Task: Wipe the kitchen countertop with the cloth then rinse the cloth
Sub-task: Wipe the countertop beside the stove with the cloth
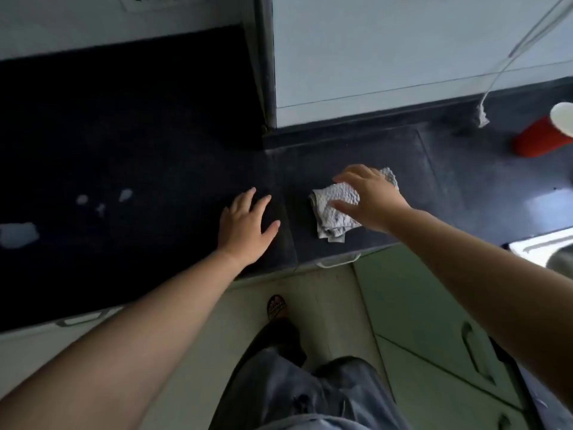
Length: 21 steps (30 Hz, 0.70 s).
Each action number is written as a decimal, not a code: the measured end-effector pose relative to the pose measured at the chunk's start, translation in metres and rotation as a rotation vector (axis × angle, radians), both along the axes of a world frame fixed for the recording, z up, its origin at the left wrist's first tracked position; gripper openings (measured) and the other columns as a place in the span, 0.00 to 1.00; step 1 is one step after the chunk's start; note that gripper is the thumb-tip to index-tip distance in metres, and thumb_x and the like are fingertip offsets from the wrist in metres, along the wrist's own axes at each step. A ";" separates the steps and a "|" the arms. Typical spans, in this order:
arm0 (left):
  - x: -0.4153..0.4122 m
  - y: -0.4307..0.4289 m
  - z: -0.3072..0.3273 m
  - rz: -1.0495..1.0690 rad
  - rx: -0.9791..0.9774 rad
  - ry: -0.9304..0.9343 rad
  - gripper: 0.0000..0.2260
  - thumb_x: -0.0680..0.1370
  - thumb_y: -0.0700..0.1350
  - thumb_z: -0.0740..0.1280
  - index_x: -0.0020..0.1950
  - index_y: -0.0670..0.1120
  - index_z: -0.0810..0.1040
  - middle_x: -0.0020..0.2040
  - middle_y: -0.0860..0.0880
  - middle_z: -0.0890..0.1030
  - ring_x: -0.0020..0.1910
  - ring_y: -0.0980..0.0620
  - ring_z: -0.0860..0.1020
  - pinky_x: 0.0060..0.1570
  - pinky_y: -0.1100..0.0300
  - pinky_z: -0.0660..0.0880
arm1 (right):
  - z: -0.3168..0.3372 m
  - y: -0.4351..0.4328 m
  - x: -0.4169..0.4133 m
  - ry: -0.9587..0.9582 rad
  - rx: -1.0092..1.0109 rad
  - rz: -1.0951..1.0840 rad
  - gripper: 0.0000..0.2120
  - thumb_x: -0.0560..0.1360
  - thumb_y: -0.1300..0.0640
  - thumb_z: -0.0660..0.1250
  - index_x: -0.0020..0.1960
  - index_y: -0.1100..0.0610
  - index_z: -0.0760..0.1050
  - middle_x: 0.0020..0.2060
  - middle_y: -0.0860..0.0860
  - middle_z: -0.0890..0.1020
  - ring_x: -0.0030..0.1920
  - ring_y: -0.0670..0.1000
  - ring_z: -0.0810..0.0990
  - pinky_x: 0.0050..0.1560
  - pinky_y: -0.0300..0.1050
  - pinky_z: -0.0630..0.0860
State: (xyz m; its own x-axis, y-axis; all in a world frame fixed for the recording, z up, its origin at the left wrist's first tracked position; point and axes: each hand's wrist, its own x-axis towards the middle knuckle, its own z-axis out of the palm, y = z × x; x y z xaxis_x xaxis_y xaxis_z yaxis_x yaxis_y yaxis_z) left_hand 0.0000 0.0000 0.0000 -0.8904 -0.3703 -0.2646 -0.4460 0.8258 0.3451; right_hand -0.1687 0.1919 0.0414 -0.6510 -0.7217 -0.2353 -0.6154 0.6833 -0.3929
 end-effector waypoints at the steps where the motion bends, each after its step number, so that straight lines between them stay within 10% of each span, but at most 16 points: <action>1: 0.003 -0.001 -0.003 -0.018 -0.019 0.002 0.26 0.77 0.56 0.60 0.74 0.51 0.61 0.77 0.44 0.57 0.75 0.43 0.55 0.71 0.42 0.56 | -0.004 -0.001 -0.004 0.015 0.053 0.034 0.27 0.72 0.40 0.65 0.69 0.49 0.68 0.70 0.53 0.67 0.69 0.56 0.64 0.66 0.52 0.63; 12: 0.014 -0.001 -0.018 -0.042 -0.045 0.052 0.26 0.77 0.56 0.58 0.75 0.54 0.57 0.78 0.47 0.52 0.76 0.46 0.50 0.71 0.42 0.50 | -0.030 0.010 0.000 0.139 0.115 -0.019 0.32 0.66 0.31 0.63 0.62 0.50 0.70 0.52 0.53 0.74 0.54 0.57 0.71 0.57 0.53 0.67; 21: 0.014 0.016 -0.009 0.072 -0.041 -0.017 0.26 0.79 0.55 0.58 0.75 0.54 0.56 0.78 0.48 0.50 0.77 0.47 0.48 0.72 0.42 0.52 | -0.036 0.009 0.007 -0.036 0.050 -0.043 0.27 0.71 0.37 0.63 0.66 0.48 0.65 0.55 0.53 0.73 0.52 0.58 0.76 0.42 0.50 0.75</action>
State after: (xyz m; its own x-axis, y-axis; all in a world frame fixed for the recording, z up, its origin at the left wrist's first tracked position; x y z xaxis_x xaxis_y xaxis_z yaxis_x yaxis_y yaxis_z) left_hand 0.0137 0.0164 -0.0090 -0.8568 -0.4440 -0.2623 -0.5100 0.8049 0.3034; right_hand -0.1617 0.2008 0.0053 -0.6714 -0.6803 -0.2940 -0.5713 0.7278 -0.3794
